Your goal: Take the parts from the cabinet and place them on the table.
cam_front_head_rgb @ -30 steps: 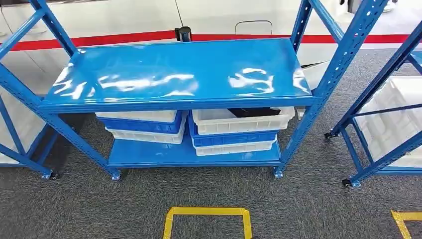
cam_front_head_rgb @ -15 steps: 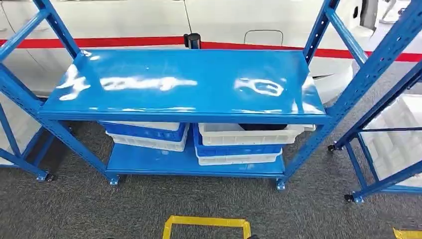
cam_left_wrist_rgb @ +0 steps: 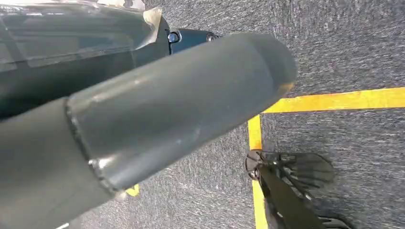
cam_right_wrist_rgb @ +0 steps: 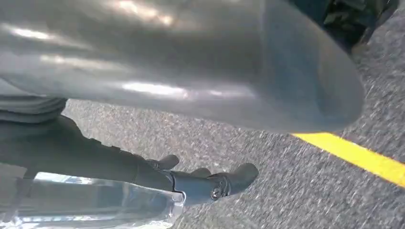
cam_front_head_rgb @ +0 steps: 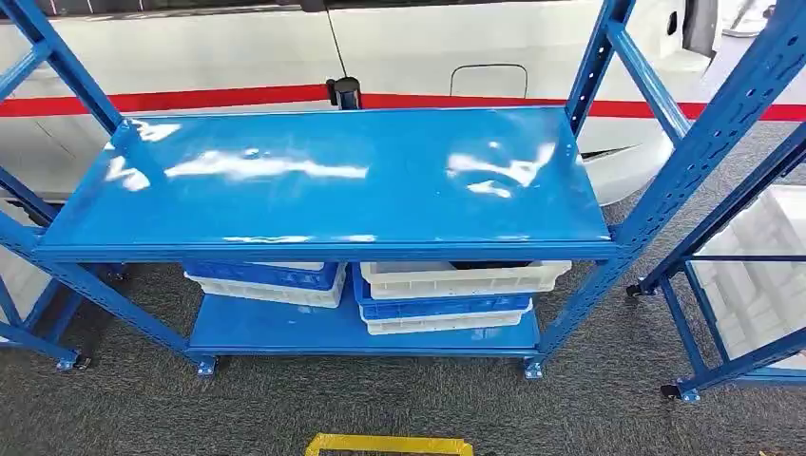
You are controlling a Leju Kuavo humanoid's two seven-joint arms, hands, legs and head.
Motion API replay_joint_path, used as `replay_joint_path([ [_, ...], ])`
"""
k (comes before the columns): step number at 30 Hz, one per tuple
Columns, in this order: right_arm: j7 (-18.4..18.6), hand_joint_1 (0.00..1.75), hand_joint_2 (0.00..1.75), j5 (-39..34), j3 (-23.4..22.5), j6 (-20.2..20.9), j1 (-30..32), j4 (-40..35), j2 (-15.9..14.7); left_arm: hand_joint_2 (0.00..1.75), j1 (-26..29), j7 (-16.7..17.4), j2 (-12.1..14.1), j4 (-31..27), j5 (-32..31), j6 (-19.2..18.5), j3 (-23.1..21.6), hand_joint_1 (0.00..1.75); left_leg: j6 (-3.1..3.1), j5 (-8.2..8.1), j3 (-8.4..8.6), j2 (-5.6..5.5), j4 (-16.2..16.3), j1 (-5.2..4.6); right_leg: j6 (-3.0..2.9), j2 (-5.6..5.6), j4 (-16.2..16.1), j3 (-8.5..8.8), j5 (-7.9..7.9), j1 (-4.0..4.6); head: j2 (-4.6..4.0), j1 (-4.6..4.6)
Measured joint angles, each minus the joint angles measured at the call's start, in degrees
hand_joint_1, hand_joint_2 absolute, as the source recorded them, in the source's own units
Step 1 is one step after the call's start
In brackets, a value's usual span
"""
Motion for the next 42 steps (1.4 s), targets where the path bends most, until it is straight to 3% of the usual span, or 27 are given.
replay_joint_path([
  [1,0.0,0.00,0.00,0.0,0.0,0.0,0.2,0.0,0.0,0.00,0.1,0.0,0.0,0.0,0.0,0.0,0.0,0.00,-0.09,-1.41,-2.03,0.02,1.6,0.00,0.06,0.08,0.0,0.60,-0.49,0.04,0.00,-0.09],
  [2,0.0,0.00,0.00,-0.1,0.0,0.0,0.3,0.0,0.0,0.00,0.1,0.2,0.0,0.0,0.0,0.0,0.0,0.00,0.03,-1.29,-2.91,0.03,1.1,0.00,0.17,0.13,0.0,1.30,-0.84,0.07,0.00,-0.02],
  [4,0.0,0.00,0.00,-0.3,0.0,-0.1,0.3,0.0,0.0,0.00,0.1,0.5,0.0,0.0,0.1,-0.1,0.0,0.00,0.57,3.25,-1.80,0.03,-5.4,-0.05,0.29,0.26,0.0,2.92,-1.92,0.13,0.00,-0.02],
  [6,0.3,0.00,0.00,-0.4,-0.1,-1.2,0.3,0.0,0.2,0.00,0.2,2.2,0.0,0.0,0.2,0.9,0.0,0.00,1.53,12.23,0.13,0.07,-14.2,-0.26,0.58,0.31,-0.1,3.54,-3.03,0.19,0.00,0.02],
  [7,0.4,0.00,0.00,-0.5,-0.1,-1.6,0.2,0.0,0.3,0.00,0.3,3.0,0.1,0.0,0.0,1.6,0.0,0.00,1.58,9.93,-0.46,0.29,-13.0,-0.74,1.06,0.53,-0.1,4.31,-3.37,0.46,0.00,0.18],
  [8,0.6,0.00,1.75,-0.6,-0.1,-2.1,0.0,0.0,0.3,1.75,0.3,3.4,0.1,0.0,-0.1,2.0,0.0,0.00,1.89,10.27,0.02,-0.01,-13.4,-0.92,1.45,0.56,-0.1,3.62,-3.77,0.51,0.00,-0.09],
  [11,1.0,0.00,1.75,-0.7,-0.2,-2.5,0.1,-0.2,0.5,1.75,0.4,4.0,0.3,0.0,-0.2,2.5,0.0,0.00,2.65,11.02,1.26,-0.04,-14.7,-0.83,2.48,0.40,-1.1,4.73,-4.65,1.19,0.00,0.07],
  [12,1.1,0.00,1.75,-0.7,-0.2,-2.6,0.1,-0.3,0.5,1.75,0.4,4.2,0.2,0.0,-0.2,2.8,0.0,0.00,2.85,11.08,1.84,-0.12,-15.4,-0.96,2.44,0.23,0.2,4.45,-5.18,0.74,0.00,0.15],
  [14,1.2,0.00,1.75,-0.8,-0.2,-2.7,-0.1,-0.3,0.6,1.75,0.4,4.7,0.4,0.0,-0.1,3.2,0.1,0.00,3.54,10.65,2.18,-0.03,-15.4,-0.86,1.69,0.23,7.7,0.33,-8.31,0.88,0.00,0.22],
  [16,1.2,0.00,1.75,-0.8,-0.2,-2.7,0.1,-0.3,0.5,1.75,0.4,4.9,0.4,0.0,0.0,3.6,0.5,0.00,3.93,10.13,2.49,-0.13,-15.4,-1.12,1.72,0.24,16.0,-5.27,-10.58,0.87,0.00,0.15],
  [17,1.4,0.00,1.75,-0.8,-0.3,-2.7,0.4,-0.3,0.5,1.75,0.4,5.0,0.4,0.0,0.0,3.7,0.7,0.00,3.98,9.86,2.82,-0.36,-15.4,-1.27,2.13,0.24,16.9,-6.61,-9.83,0.88,0.00,0.20],
  [19,1.4,0.00,1.75,-0.8,-0.3,-2.7,0.5,-0.3,0.4,1.75,0.6,5.1,0.4,0.0,0.0,4.0,0.9,0.00,3.88,9.28,3.75,-0.67,-15.4,-1.40,3.27,0.23,10.4,-5.00,-5.26,0.87,0.00,0.20],
  [20,1.4,0.00,0.00,-0.8,-0.3,-2.8,0.4,-0.4,0.4,1.75,0.6,5.2,0.4,0.0,-0.2,4.5,0.9,0.00,3.74,9.00,4.27,-0.75,-15.4,-1.43,3.59,0.24,4.9,-2.87,-2.35,0.88,0.00,0.20],
  [21,1.6,0.00,0.00,-0.9,-0.3,-2.8,0.4,-0.4,0.4,1.75,0.6,5.3,0.4,0.0,-0.5,5.2,0.9,0.00,3.59,8.76,4.50,-0.83,-15.4,-1.47,3.35,0.23,0.5,-1.37,-0.25,0.96,0.00,0.24],
  [22,1.7,0.00,1.75,-0.9,-0.4,-2.9,0.4,-0.4,0.4,1.75,0.6,5.6,0.4,0.0,-0.8,5.8,0.9,0.00,3.20,8.32,4.72,-1.01,-15.0,-2.04,2.62,0.27,-0.1,-1.36,0.45,1.35,0.00,0.06],
  [25,2.4,0.00,1.75,-0.9,-0.4,-3.2,0.4,-0.8,0.5,1.75,0.7,6.1,0.6,0.0,-0.9,6.5,0.9,0.00,2.58,8.01,4.88,-0.99,-15.3,-1.65,1.19,0.28,-0.2,-1.13,0.59,1.49,0.00,0.06],
  [26,2.5,0.00,1.75,-0.8,-0.4,-3.2,0.4,-1.0,0.6,1.75,0.7,6.1,0.8,0.0,-0.9,6.5,0.9,0.00,2.24,7.82,4.80,-0.95,-15.0,-1.70,0.65,0.28,-0.7,-0.46,0.95,0.52,0.00,0.09],
  [27,2.5,0.00,1.75,-0.7,-0.5,-3.2,0.4,-1.1,0.7,1.75,0.8,6.1,0.8,0.0,-0.9,6.5,0.9,0.00,1.81,7.18,4.55,-0.86,-14.2,-1.47,0.50,0.29,-1.0,-0.16,1.10,0.41,0.00,0.02],
  [28,2.6,0.00,1.75,-0.7,-0.5,-3.2,0.4,-1.2,0.7,1.75,0.8,6.1,0.9,0.0,-0.9,6.5,0.9,0.00,1.36,5.36,3.59,-0.69,-11.9,-1.36,0.10,0.20,-1.0,-0.06,1.13,0.32,0.00,-0.22],
  [30,2.6,0.00,1.75,-0.7,-0.5,-3.1,0.3,-1.3,0.9,1.75,0.9,6.1,1.2,0.0,-0.6,6.7,1.0,0.00,0.37,0.63,-0.93,-0.57,-2.7,-0.62,-0.15,0.08,-0.9,0.00,1.08,0.30,0.00,-0.20],
  [32,2.6,0.00,1.75,-1.2,-0.5,-2.9,0.3,-1.5,0.7,1.75,1.8,6.1,1.3,0.0,0.7,6.7,0.3,0.00,-0.28,-0.46,-4.05,-0.25,2.7,0.09,-0.11,0.08,-0.9,0.00,0.97,0.19,0.00,-0.20],
  [34,2.3,0.00,1.75,-2.6,-0.5,-2.6,0.3,-2.1,0.5,1.75,3.2,6.0,1.4,0.1,2.8,6.7,-1.4,0.00,-0.76,3.51,-1.88,0.04,-2.3,0.72,0.20,0.26,-0.9,0.34,0.69,-0.21,0.00,-0.22],
  [36,1.8,0.00,1.75,-4.5,-0.6,-2.6,0.1,-2.8,0.3,1.75,4.2,5.8,1.6,0.1,5.2,6.7,-3.4,0.00,-1.34,8.34,3.66,0.27,-13.0,1.32,0.93,0.32,-0.9,0.94,0.26,-0.52,0.00,-0.31],
  [37,1.4,0.00,1.75,-5.4,-0.6,-2.6,0.0,-3.0,0.1,1.75,4.5,5.7,1.6,0.2,6.6,6.7,-4.5,0.00,-1.38,8.06,4.63,0.21,-15.2,1.12,1.46,0.27,-0.7,0.89,-0.07,0.00,0.00,-0.48],
  [39,0.8,0.00,1.75,-7.3,-0.6,-2.5,-0.1,-3.2,-0.2,1.75,5.2,5.4,1.7,0.2,9.2,6.6,-6.9,0.00,-0.25,8.28,4.84,-0.30,-15.5,1.01,2.04,0.19,-0.8,0.60,-0.55,0.48,0.00,-0.13],
  [40,0.5,0.00,0.00,-8.2,-0.7,-2.4,0.0,-3.3,-0.5,1.75,5.7,5.3,1.7,0.2,10.3,6.6,-8.1,0.00,-0.28,8.27,4.85,-0.27,-15.4,0.84,1.09,0.19,-0.9,0.85,-0.95,0.63,0.00,0.00],
  [42,-0.2,0.00,0.00,-10.3,-0.7,-2.3,0.3,-3.3,-0.9,1.75,6.5,5.0,1.9,0.1,13.0,6.6,-11.0,0.00,0.14,8.28,4.83,-0.33,-15.4,0.26,1.35,0.20,-1.2,0.97,-0.44,0.32,0.00,-0.02],
])
